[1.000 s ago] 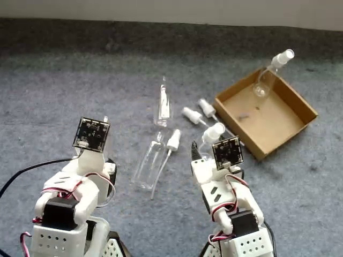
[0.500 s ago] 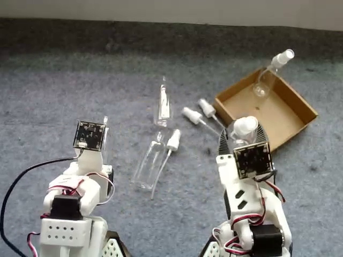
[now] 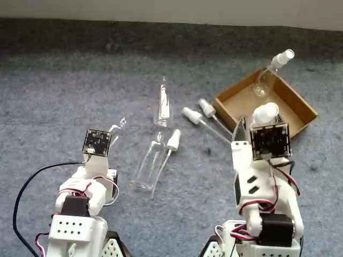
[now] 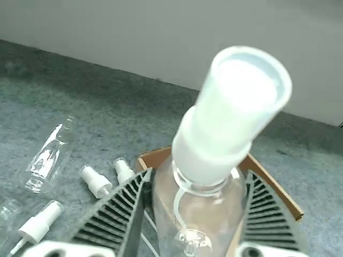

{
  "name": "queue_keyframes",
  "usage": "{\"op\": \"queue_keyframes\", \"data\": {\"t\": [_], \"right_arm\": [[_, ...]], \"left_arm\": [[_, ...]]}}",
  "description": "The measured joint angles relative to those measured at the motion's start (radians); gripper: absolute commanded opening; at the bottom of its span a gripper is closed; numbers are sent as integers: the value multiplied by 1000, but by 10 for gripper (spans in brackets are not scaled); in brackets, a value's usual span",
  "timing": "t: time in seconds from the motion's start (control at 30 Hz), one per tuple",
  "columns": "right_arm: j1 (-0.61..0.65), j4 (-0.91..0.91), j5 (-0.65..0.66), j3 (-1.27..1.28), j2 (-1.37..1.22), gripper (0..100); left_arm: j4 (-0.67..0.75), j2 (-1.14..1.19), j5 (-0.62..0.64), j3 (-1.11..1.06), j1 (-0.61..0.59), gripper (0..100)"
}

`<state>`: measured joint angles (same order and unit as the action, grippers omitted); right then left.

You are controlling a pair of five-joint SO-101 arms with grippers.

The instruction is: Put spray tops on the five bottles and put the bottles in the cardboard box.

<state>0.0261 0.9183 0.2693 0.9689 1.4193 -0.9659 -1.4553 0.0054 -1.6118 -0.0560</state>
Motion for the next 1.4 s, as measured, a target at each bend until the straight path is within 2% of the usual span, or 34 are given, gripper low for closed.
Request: {"op": "queue_keyframes", "data": {"t": [0.33,0.63,0.97,1.17,1.4], "right_arm": [[-3,0,-101,-144,-259,206],[-3,0,-103,-144,-264,206],[-3,2,-103,-144,-264,206],[-3,-20,-103,-144,-265,206],[-3,-262,-104,-75,-264,206]], "left_arm": [[3,0,0,15,0,4],[-212,-12,0,215,-2,4],[-423,-345,0,319,0,4],[-430,-348,0,258,-2,4],[-308,-356,0,35,2,4]]}}
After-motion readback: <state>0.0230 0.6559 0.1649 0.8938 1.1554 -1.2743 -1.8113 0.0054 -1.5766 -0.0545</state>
